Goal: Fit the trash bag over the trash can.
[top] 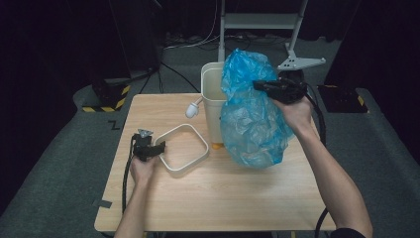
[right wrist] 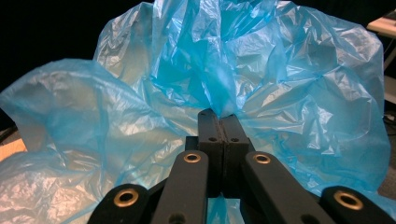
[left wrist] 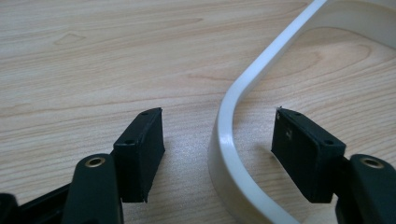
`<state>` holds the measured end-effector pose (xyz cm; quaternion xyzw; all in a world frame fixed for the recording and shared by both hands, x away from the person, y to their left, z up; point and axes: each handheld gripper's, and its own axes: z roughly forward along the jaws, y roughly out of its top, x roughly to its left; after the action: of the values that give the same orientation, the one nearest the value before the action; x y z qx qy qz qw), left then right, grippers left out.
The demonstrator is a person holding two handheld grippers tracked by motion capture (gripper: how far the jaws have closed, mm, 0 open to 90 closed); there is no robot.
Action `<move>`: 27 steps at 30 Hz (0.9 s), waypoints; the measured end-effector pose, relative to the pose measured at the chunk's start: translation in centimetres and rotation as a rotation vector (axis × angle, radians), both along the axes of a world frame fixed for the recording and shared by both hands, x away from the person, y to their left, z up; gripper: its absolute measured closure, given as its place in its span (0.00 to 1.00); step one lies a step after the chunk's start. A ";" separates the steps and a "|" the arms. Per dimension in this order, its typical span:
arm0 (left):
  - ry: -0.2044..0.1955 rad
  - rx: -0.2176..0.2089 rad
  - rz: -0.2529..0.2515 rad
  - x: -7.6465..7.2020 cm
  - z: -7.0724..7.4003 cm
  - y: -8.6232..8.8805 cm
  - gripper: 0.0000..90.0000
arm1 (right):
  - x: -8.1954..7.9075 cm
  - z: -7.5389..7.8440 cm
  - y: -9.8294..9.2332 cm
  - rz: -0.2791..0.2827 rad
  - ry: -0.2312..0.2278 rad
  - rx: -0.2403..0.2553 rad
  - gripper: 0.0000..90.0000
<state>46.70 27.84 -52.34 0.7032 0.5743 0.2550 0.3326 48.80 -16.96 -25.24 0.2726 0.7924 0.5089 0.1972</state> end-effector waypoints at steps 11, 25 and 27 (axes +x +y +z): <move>-0.058 -0.006 -0.091 -0.4 4.4 -1.0 0.38 | 0.9 -0.7 1.0 0.013 0.042 -0.017 1.00; -0.047 -0.076 -0.250 0.4 12.1 -3.5 0.36 | 1.4 -0.5 2.8 0.021 0.072 -0.075 1.00; -0.063 -0.084 -0.269 0.4 13.4 -3.9 0.36 | 1.4 -0.5 2.9 0.020 0.078 -0.078 1.00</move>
<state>47.08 23.97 -38.96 0.7509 0.4742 0.2058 0.4110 50.24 -14.03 -25.70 0.2764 0.8213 0.4685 0.1718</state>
